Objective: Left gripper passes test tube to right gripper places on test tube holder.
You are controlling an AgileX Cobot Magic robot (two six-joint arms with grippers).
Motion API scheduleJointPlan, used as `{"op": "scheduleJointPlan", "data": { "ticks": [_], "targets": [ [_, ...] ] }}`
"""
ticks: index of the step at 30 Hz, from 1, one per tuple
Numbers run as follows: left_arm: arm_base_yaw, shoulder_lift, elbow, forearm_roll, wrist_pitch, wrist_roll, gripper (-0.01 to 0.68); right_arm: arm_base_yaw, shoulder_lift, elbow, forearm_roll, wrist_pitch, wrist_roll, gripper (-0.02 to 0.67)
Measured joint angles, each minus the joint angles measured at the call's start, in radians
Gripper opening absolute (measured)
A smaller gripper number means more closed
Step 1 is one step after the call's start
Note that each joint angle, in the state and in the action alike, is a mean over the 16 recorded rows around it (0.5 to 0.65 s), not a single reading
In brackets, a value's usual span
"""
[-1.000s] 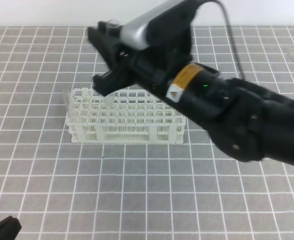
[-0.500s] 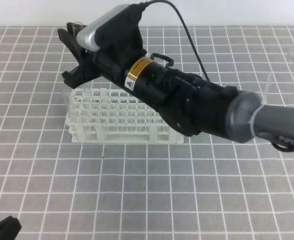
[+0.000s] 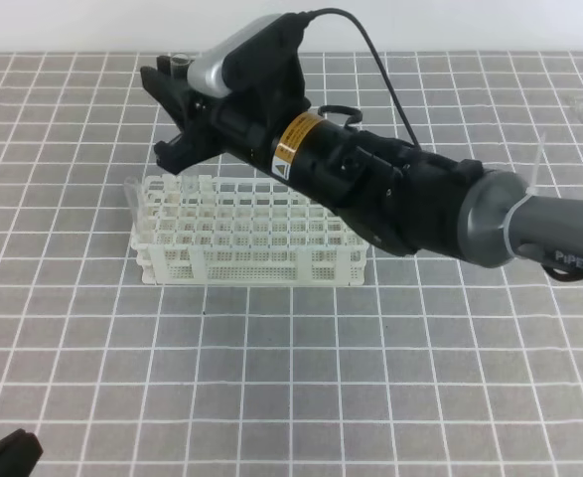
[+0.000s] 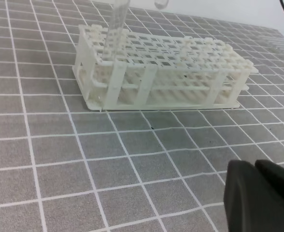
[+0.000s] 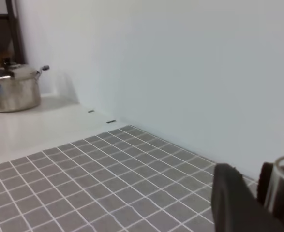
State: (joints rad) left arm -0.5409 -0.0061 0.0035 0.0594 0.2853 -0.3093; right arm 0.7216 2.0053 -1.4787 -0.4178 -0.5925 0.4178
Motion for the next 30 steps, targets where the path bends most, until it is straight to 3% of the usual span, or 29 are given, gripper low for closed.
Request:
{"op": "scheduleJointPlan", "data": {
  "ticks": [13,30],
  "targets": [
    [0.0,0.0,0.0,0.0,0.001,0.0,-0.001,-0.005,0.049,-0.029,-0.047,-0.031,0.048,0.088],
    [0.0,0.0,0.002,0.0,-0.001,0.0,-0.001,0.004,0.099,-0.073,-0.25,-0.02,0.271,0.088]
  ]
}}
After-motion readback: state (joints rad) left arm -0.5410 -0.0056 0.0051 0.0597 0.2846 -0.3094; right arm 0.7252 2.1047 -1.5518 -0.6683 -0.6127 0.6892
